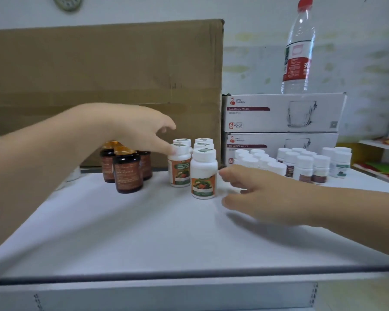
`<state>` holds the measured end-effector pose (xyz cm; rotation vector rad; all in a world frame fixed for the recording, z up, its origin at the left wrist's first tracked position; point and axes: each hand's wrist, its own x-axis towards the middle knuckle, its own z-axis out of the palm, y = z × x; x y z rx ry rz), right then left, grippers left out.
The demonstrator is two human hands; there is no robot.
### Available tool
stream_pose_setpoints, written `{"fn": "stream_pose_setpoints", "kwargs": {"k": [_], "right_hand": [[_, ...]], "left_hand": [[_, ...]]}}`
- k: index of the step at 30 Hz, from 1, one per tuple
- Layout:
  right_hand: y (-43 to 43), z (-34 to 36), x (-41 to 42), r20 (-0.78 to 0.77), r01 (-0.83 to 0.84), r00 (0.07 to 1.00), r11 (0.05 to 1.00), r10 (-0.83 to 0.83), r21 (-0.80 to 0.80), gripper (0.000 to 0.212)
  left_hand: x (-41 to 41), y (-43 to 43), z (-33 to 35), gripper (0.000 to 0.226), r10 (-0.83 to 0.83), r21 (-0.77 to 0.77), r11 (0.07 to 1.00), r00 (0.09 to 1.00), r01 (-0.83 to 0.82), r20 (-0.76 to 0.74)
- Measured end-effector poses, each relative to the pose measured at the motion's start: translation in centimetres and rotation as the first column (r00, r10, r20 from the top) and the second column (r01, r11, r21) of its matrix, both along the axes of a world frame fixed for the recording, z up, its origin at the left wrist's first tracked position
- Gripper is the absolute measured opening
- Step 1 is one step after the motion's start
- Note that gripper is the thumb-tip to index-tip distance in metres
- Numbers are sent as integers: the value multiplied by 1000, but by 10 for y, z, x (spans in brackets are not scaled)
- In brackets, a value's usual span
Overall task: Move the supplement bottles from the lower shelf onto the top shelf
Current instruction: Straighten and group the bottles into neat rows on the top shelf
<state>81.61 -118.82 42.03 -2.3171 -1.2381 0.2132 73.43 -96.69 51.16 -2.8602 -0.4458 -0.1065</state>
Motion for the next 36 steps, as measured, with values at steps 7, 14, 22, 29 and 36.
{"fn": "stream_pose_setpoints", "kwargs": {"k": [7, 14, 22, 29, 36], "right_hand": [[-62, -4, 0, 272, -34, 960, 994, 62, -105, 31], [-102, 10, 34, 367, 116, 928, 987, -68, -111, 13], [-87, 18, 72, 258, 164, 949, 984, -179, 75, 38], [-57, 11, 87, 135, 128, 982, 990, -135, 64, 48], [-43, 1, 94, 11, 8, 1000, 990, -10, 142, 41]], "left_hand": [[16, -40, 3, 54, -84, -33, 995, 986, 89, 141], [77, -77, -2, 56, -217, -57, 974, 974, 221, 68], [121, -84, -10, 88, -187, -84, 981, 973, 177, -139], [135, -97, -12, 104, -129, -112, 988, 973, 109, -194], [130, -110, -21, 82, -63, -198, 980, 988, 34, -142]]}}
